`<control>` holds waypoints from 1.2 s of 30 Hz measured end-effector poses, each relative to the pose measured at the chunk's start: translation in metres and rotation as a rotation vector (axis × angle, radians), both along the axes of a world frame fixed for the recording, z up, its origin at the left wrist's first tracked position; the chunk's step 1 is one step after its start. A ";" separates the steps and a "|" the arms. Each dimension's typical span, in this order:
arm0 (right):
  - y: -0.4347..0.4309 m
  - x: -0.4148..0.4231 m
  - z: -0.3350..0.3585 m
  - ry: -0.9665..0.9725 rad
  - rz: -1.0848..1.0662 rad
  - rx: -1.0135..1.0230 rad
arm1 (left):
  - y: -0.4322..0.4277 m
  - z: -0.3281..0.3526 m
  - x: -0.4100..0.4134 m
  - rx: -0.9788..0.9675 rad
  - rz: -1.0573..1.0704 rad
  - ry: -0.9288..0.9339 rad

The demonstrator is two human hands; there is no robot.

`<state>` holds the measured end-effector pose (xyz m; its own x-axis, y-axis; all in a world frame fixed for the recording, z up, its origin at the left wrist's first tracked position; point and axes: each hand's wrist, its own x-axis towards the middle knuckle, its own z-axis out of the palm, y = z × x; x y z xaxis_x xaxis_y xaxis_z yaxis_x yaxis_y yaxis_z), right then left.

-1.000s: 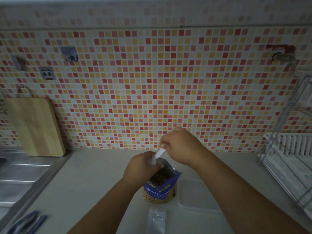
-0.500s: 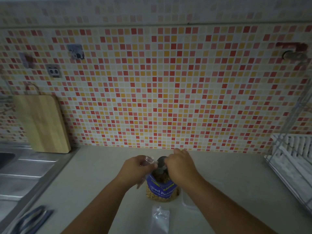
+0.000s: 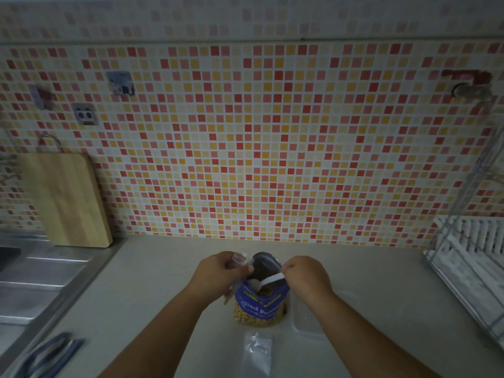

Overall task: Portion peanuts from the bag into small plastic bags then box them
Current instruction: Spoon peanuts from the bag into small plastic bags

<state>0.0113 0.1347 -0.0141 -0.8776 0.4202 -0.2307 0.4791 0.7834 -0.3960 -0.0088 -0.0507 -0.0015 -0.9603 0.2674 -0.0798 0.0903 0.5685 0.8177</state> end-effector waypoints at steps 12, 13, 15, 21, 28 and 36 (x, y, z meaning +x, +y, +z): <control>0.045 -0.009 0.029 -0.405 -0.117 -0.074 | -0.007 0.008 -0.003 -0.116 0.004 0.092; 0.047 -0.007 0.032 -0.396 -0.118 -0.070 | -0.007 0.009 -0.003 -0.155 -0.009 0.129; 0.050 -0.003 0.043 -0.387 -0.125 -0.080 | -0.006 0.010 -0.002 -0.211 -0.041 0.196; 0.057 -0.002 0.067 -0.243 -0.207 -0.088 | 0.007 0.013 0.003 -0.360 -0.075 0.332; 0.036 -0.008 0.083 -0.179 -0.134 0.065 | 0.021 0.017 0.009 -0.384 -0.146 0.417; -0.026 0.029 0.134 0.340 0.673 0.500 | 0.039 0.014 0.009 -0.098 -0.007 0.242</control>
<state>0.0406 0.1086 0.1199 -0.9616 -0.2248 0.1577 -0.2229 0.9744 0.0296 0.0005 -0.0120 0.0128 -0.9528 0.2763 0.1262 0.2808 0.6426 0.7129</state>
